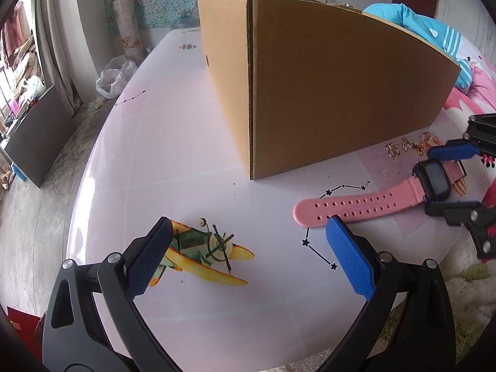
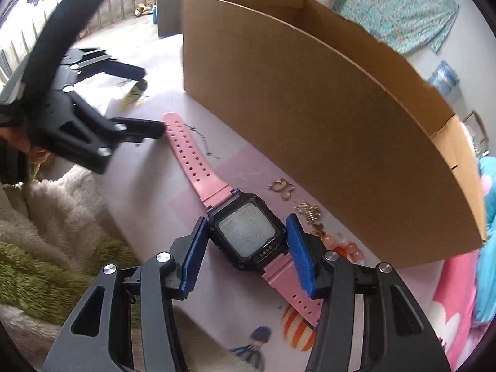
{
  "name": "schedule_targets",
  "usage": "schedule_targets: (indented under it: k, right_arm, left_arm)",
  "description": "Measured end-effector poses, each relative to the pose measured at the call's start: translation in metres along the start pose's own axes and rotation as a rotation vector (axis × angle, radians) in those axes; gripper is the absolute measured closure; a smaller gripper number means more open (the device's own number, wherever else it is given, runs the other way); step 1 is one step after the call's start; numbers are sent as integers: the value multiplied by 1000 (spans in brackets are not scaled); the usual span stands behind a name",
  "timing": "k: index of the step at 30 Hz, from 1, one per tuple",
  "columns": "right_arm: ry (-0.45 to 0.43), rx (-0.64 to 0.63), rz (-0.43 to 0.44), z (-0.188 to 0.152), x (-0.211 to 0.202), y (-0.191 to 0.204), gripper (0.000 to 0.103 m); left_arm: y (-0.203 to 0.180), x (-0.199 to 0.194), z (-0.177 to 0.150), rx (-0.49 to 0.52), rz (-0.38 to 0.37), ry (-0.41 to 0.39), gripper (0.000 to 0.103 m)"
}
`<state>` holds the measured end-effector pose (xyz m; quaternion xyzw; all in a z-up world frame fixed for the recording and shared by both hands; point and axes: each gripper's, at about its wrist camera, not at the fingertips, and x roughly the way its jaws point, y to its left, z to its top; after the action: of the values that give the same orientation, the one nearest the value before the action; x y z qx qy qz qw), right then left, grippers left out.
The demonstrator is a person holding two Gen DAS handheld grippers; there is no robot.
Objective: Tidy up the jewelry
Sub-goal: 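Close the right gripper around the black face of the pink watch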
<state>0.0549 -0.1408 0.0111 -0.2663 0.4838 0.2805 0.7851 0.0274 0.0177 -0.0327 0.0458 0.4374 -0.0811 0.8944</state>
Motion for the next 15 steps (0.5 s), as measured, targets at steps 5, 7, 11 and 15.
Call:
schedule_targets:
  k: [5, 7, 11, 15]
  right_arm:
    - [-22, -23, -113, -5, -7, 22, 53]
    - [-22, -53, -154, -6, -7, 30, 53]
    - [-30, -41, -160, -9, -8, 36, 53]
    - [-11, 48, -102, -16, -5, 26, 53]
  left_arm:
    - [0, 1, -1, 1, 1, -4, 7]
    - [1, 1, -1, 2, 1, -1, 7]
    - [1, 1, 1, 7, 8, 13, 7]
    - [6, -15, 6, -8, 27, -37, 7]
